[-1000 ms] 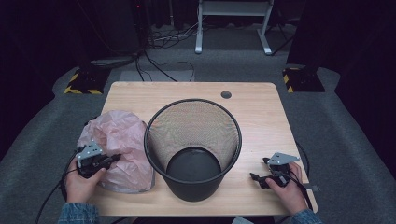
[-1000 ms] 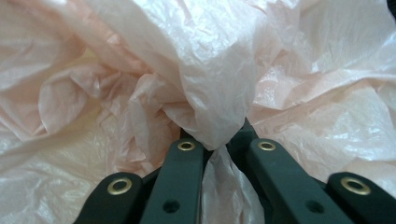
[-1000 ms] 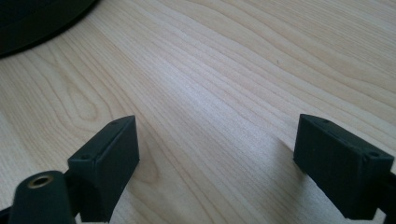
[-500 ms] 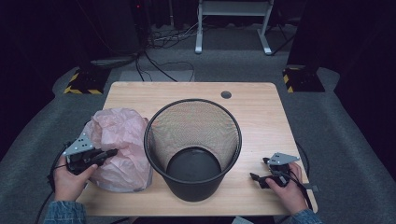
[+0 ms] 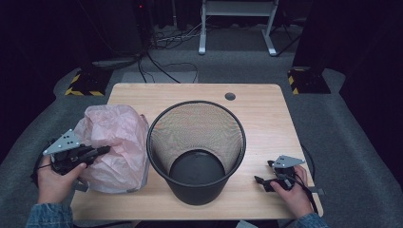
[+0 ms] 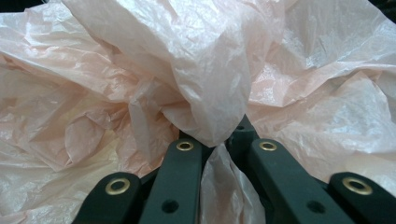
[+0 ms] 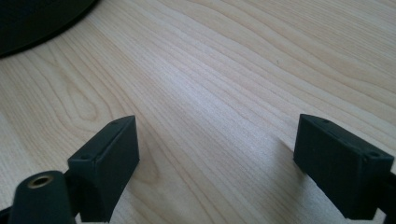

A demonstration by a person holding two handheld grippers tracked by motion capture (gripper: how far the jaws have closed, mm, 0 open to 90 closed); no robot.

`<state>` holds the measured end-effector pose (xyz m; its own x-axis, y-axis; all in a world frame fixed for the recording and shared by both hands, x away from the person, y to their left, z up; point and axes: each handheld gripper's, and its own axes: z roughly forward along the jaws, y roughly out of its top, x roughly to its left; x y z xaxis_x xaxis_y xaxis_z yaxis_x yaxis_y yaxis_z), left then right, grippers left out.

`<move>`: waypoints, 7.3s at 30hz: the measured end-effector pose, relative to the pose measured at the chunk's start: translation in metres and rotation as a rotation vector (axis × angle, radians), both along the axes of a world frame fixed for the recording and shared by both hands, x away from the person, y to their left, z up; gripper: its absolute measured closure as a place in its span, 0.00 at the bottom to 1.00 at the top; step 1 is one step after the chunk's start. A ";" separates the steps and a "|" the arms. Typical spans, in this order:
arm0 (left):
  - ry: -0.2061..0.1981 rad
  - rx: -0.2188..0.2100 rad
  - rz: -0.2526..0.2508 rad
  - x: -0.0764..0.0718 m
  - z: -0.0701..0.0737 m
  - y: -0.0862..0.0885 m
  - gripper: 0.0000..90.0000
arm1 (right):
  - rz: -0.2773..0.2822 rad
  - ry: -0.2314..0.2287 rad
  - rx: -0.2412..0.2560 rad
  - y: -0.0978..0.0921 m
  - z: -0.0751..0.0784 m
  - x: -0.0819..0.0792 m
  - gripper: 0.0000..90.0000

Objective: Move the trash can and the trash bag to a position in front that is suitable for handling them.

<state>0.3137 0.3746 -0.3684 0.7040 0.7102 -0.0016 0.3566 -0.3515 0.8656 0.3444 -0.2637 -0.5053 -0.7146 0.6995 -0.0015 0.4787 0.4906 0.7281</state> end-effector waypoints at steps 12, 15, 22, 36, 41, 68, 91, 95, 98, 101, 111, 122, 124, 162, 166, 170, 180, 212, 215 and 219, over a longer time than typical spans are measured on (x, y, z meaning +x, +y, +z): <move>-0.054 -0.035 -0.023 -0.006 0.034 0.001 0.95 | 0.001 0.000 0.000 0.000 0.000 0.000 0.15; -0.054 -0.076 -0.030 -0.005 0.044 0.001 0.95 | 0.001 0.000 0.000 0.000 0.000 0.000 0.15; -0.092 -0.075 -0.049 -0.008 0.082 -0.009 0.95 | 0.001 0.000 0.000 0.000 0.000 0.000 0.15; -0.144 -0.107 -0.062 -0.020 0.124 -0.017 0.95 | 0.000 0.001 0.001 0.000 0.000 0.000 0.15; -0.149 -0.140 -0.091 -0.024 0.134 -0.022 0.95 | 0.001 0.001 0.001 0.000 0.000 0.000 0.15; -0.221 -0.084 -0.329 -0.040 0.166 -0.126 0.95 | 0.001 0.001 0.000 0.000 0.000 0.000 0.15; -0.162 -0.048 -0.465 -0.024 0.153 -0.196 0.94 | 0.001 0.000 0.000 0.000 0.000 0.000 0.15; -0.149 -0.033 -0.465 -0.021 0.148 -0.203 0.93 | 0.001 0.000 0.000 0.000 0.000 0.000 0.15; -0.146 -0.030 -0.455 -0.019 0.145 -0.208 0.88 | 0.001 0.000 0.000 0.000 0.000 0.000 0.15; -0.143 -0.051 -0.430 -0.016 0.139 -0.213 0.74 | 0.001 0.001 -0.001 0.000 0.000 0.000 0.15; -0.167 -0.236 -0.356 -0.015 0.126 -0.206 0.58 | 0.002 0.001 0.000 0.000 0.000 0.000 0.15; -0.243 -0.265 -0.301 -0.020 0.132 -0.187 0.53 | 0.004 0.001 0.000 0.000 0.000 0.000 0.15; -0.243 -0.268 -0.281 -0.020 0.131 -0.181 0.53 | 0.004 0.003 0.000 0.000 0.000 0.000 0.16; -0.241 -0.202 -0.100 -0.023 0.102 -0.108 0.23 | 0.129 -0.113 0.234 0.009 0.147 0.016 0.17; -0.235 -0.196 -0.083 -0.022 0.097 -0.101 0.23 | 0.145 -0.122 0.241 0.014 0.160 0.017 0.17; -0.225 -0.195 -0.053 -0.025 0.090 -0.095 0.23 | 0.178 -0.139 0.254 0.020 0.176 0.019 0.17; -0.224 -0.189 -0.024 -0.037 0.087 -0.078 0.23 | 0.217 -0.199 0.246 0.033 0.209 0.023 0.18; -0.223 -0.178 -0.187 -0.029 0.097 -0.114 0.26 | 0.374 -0.240 0.329 0.097 0.259 0.001 0.17; -0.218 -0.178 -0.189 -0.029 0.095 -0.115 0.26 | 0.391 -0.228 0.317 0.104 0.255 0.003 0.20; -0.215 -0.181 -0.182 -0.027 0.093 -0.114 0.26 | 0.417 -0.212 0.275 0.107 0.250 0.005 0.58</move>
